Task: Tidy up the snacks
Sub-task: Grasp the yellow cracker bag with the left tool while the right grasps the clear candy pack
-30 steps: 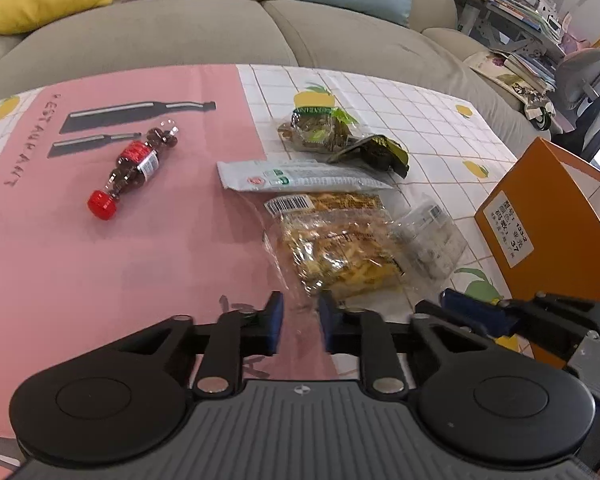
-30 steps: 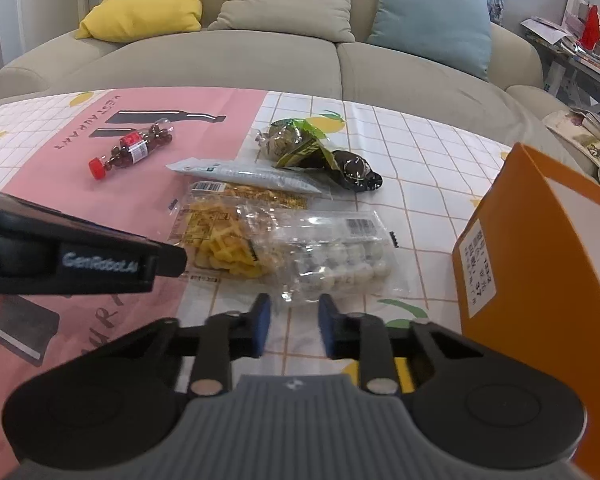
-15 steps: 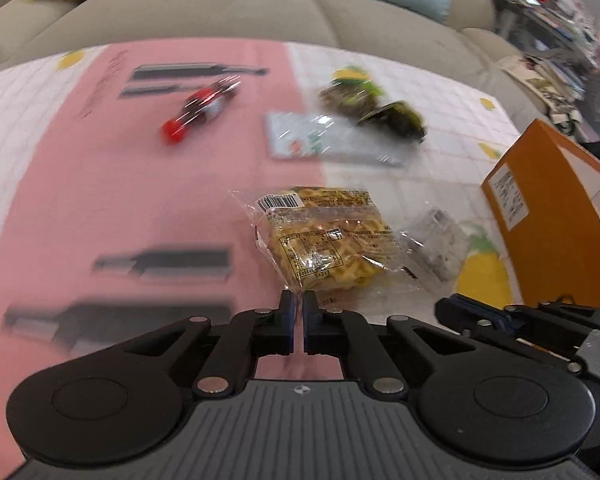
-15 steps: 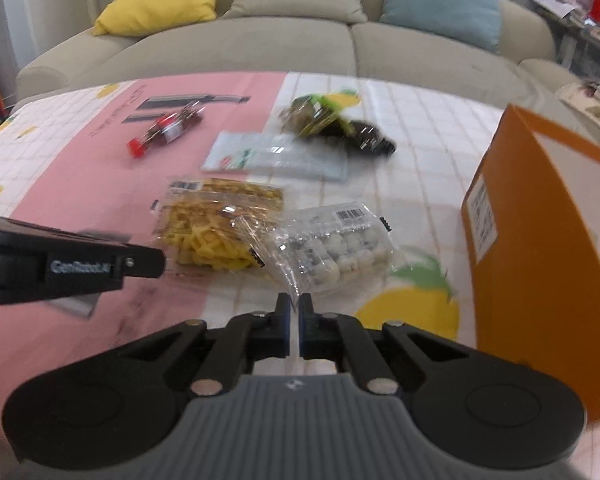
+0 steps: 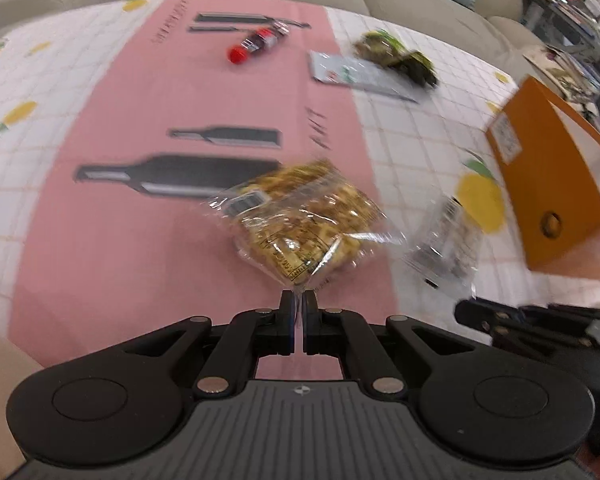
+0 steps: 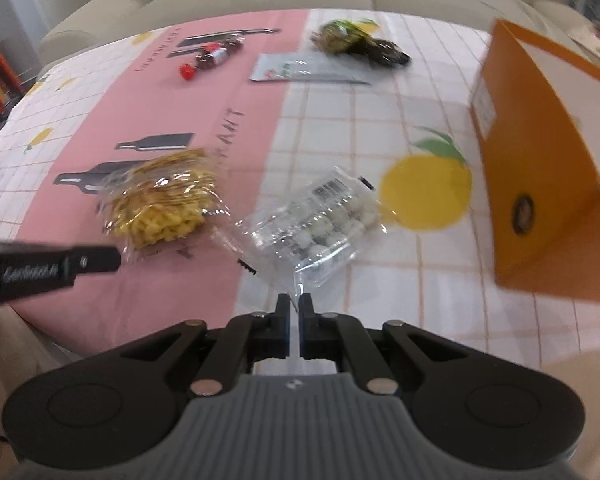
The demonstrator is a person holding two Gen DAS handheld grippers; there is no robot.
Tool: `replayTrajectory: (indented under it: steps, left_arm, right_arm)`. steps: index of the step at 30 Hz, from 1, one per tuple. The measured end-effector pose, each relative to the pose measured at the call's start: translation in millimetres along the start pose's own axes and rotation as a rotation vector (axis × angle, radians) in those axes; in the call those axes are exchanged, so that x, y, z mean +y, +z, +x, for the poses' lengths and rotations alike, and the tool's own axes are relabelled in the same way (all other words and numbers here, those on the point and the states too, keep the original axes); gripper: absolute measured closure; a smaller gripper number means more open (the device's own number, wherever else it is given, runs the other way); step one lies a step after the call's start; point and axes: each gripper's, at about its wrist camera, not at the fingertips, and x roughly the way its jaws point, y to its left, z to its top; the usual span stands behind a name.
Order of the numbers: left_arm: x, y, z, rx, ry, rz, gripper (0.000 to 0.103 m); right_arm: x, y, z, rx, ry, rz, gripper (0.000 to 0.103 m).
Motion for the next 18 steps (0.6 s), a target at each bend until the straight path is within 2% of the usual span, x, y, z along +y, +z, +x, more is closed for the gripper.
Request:
replayTrajectory:
  steps: [4, 6, 8, 11, 12, 13, 14, 16, 18]
  left_arm:
    - [-17, -9, 4, 0.033, -0.068, 0.031, 0.1]
    - [-21, -10, 2, 0.038, -0.1, 0.038, 0.095]
    - [-23, -9, -2, 0.036, -0.119, 0.059, 0.081]
    - [-23, -4, -12, 0.016, -0.137, 0.084, 0.069]
    - [-22, -2, -15, 0.0, -0.136, 0.097, 0.066]
    - [-21, 0, -19, -0.017, -0.133, 0.113, 0.057]
    - [-21, 3, -22, -0.039, -0.125, 0.135, 0.047]
    - [-24, 7, -24, -0.072, -0.104, 0.182, 0.035]
    - [-28, 11, -19, -0.07, -0.094, 0.235, 0.03]
  right_arm:
    - [-12, -6, -6, 0.01, -0.027, 0.055, 0.103]
    - [-17, -9, -8, 0.012, -0.038, 0.071, 0.101]
    - [-23, -10, -10, 0.014, -0.046, 0.085, 0.098]
    - [-32, -12, -17, -0.013, -0.039, 0.115, 0.095]
    - [-35, -12, -19, -0.027, -0.03, 0.129, 0.091]
    - [-37, -12, -22, -0.039, -0.018, 0.142, 0.079]
    - [-40, -12, -24, -0.055, -0.008, 0.161, 0.072]
    - [-45, -11, -26, -0.08, 0.011, 0.198, 0.068]
    - [-49, -8, -25, -0.091, 0.027, 0.242, 0.063]
